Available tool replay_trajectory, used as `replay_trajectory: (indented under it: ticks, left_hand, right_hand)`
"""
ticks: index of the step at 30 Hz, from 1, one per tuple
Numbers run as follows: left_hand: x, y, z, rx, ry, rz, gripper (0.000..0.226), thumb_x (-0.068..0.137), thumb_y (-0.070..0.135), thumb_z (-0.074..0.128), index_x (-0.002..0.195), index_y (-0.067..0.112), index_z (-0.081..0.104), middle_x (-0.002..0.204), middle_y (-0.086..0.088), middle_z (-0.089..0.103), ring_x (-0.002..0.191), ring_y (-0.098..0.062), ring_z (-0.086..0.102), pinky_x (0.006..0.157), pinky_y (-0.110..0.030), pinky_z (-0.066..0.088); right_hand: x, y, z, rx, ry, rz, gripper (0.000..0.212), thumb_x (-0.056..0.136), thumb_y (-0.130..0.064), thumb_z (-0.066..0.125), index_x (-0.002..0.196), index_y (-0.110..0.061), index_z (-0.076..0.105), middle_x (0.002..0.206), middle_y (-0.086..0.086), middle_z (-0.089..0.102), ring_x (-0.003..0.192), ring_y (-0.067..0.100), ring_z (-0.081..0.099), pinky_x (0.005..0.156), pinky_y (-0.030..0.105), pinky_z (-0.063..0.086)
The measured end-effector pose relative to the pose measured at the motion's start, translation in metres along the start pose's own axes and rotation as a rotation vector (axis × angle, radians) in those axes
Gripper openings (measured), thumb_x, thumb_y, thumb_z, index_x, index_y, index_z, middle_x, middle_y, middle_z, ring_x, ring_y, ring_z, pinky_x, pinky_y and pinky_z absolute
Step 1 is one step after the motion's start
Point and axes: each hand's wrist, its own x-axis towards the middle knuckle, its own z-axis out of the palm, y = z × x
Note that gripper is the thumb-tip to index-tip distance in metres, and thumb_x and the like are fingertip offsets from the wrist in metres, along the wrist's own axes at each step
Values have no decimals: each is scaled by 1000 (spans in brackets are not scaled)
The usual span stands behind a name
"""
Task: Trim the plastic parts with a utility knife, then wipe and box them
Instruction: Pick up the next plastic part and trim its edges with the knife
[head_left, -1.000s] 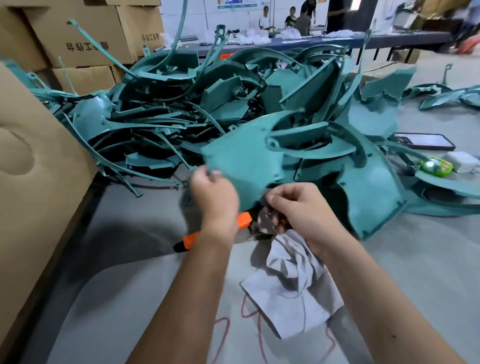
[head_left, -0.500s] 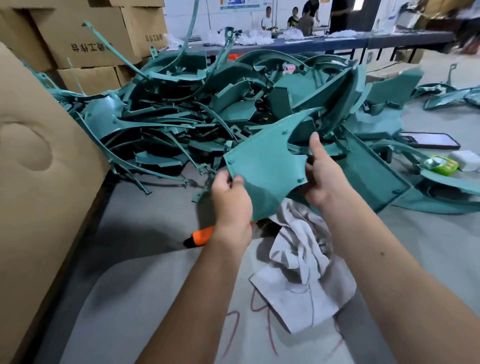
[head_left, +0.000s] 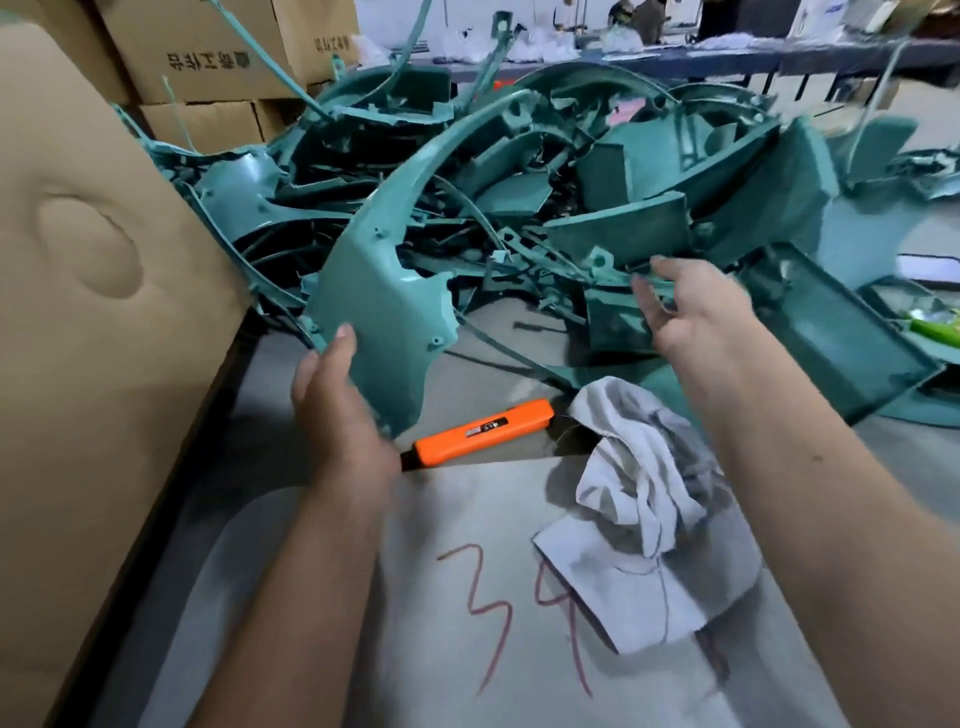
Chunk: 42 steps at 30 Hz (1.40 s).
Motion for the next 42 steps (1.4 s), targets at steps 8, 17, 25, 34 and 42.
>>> replay_trajectory:
  ticks: [8, 17, 25, 34, 42]
  left_hand:
    - [9, 3, -26, -58, -90, -87, 41, 99, 35, 62, 132, 11, 64, 118, -9, 75, 90, -20, 71, 67, -25, 56]
    - [19, 0, -39, -130, -204, -158, 42, 99, 45, 60, 131, 18, 64, 70, 2, 68, 60, -14, 65, 51, -20, 50]
    - [23, 6, -42, -40, -159, -171, 57, 93, 49, 67, 138, 14, 62, 89, -2, 74, 61, -9, 66, 49, -20, 54]
    - [20, 8, -38, 18, -179, -210, 26, 96, 46, 64, 105, 22, 72, 72, 1, 70, 61, 4, 62, 61, -22, 61]
    - [7, 1, -29, 202, -245, -238, 37, 93, 54, 67, 91, 17, 66, 59, 3, 50, 46, -9, 47, 37, -15, 40]
  right_hand:
    - [-83, 66, -7, -742, -537, -520, 16, 91, -2, 69, 103, -11, 65, 86, 5, 65, 68, 22, 65, 62, 33, 53]
    - [-67, 103, -38, -1624, -965, -1076, 37, 97, -38, 70, 130, -23, 65, 121, 3, 59, 114, 30, 54, 89, 41, 41]
    - [-47, 89, -57, -1234, -653, -982, 21, 104, -33, 58, 118, -30, 42, 89, -14, 55, 73, 12, 51, 60, 35, 34]
    - [-51, 87, -62, -1009, -516, -875, 24, 105, -44, 56, 118, -25, 50, 77, -11, 56, 66, 7, 51, 59, 30, 35]
    - [-77, 94, -58, -953, -864, -930, 29, 111, -38, 39, 101, -16, 53, 75, 2, 58, 65, 20, 52, 62, 45, 43]
